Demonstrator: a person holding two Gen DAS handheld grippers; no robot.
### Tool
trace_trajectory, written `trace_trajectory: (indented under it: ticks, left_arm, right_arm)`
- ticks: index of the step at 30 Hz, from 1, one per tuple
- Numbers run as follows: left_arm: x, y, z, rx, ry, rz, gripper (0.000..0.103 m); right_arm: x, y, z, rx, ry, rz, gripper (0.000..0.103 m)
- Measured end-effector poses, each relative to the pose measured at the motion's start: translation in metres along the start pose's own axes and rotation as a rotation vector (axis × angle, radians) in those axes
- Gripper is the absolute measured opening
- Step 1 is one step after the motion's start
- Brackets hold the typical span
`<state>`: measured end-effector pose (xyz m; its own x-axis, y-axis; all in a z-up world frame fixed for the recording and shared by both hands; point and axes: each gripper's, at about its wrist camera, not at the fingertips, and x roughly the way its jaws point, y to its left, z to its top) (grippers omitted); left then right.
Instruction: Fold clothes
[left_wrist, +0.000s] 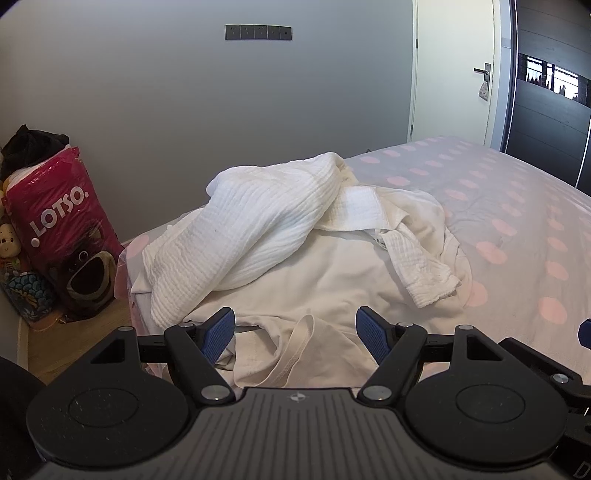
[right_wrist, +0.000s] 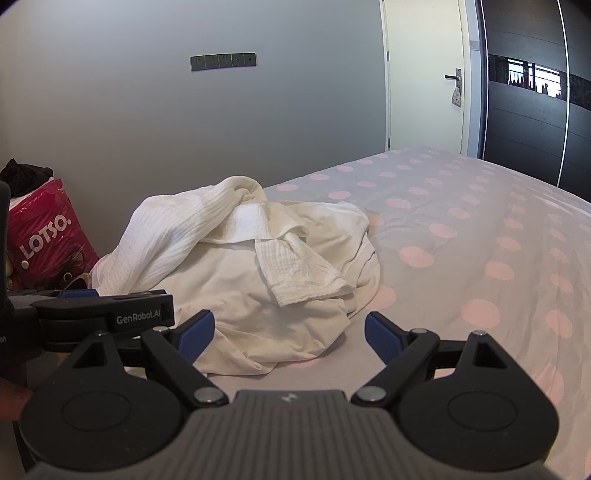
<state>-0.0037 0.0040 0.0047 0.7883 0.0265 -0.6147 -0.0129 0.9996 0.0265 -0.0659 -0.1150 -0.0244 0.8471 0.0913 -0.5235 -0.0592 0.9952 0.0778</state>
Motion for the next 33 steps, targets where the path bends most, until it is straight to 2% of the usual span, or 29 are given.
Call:
trace_trajectory:
  ticks: [33]
  left_arm:
    - [0.0036, -0.0028, -0.0016, 0.016, 0.016, 0.023, 0.072]
  right_arm:
    - [0.0078, -0.0032, -0.0071, 0.027, -0.004, -0.013, 0.09]
